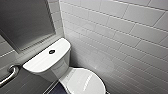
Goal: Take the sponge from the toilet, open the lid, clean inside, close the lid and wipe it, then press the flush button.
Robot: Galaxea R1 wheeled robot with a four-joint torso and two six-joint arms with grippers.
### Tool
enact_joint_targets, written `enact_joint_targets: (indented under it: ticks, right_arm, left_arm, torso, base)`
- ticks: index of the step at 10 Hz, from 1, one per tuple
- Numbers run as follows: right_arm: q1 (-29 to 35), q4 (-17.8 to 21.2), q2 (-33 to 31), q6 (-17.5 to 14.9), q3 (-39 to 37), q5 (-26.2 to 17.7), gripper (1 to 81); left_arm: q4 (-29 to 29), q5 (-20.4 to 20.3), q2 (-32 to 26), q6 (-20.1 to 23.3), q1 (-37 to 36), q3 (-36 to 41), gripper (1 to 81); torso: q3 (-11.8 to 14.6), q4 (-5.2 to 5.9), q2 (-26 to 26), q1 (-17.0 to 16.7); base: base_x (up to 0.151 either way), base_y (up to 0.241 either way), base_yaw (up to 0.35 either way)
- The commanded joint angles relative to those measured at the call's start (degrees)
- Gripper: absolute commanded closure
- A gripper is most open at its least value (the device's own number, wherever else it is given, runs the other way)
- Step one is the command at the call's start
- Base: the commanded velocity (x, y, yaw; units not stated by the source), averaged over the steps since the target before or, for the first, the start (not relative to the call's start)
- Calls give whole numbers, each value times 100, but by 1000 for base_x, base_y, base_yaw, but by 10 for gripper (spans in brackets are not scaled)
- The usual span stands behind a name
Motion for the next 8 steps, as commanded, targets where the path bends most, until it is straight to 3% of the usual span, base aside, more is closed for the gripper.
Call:
enact_joint_targets:
  ticks: [1,5,8]
  right_arm:
    - [72,-108,-232,7,-60,-171,811]
    - [63,-108,-170,7,-140,-162,811]
    - [55,-108,-152,-2,-149,-162,811]
  left_arm:
    - [415,-1379,-103,-145,-1004,595,10]
    - [432,-1555,-472,-243,-995,1167,10]
    - [380,-1590,-631,-296,-977,1413,10]
  torso:
    - [0,0,0,0]
    - [0,0,0,0]
    - [533,0,2,0]
  base:
    - [0,0,0]
    - [0,0,0]
    - [0,0,0]
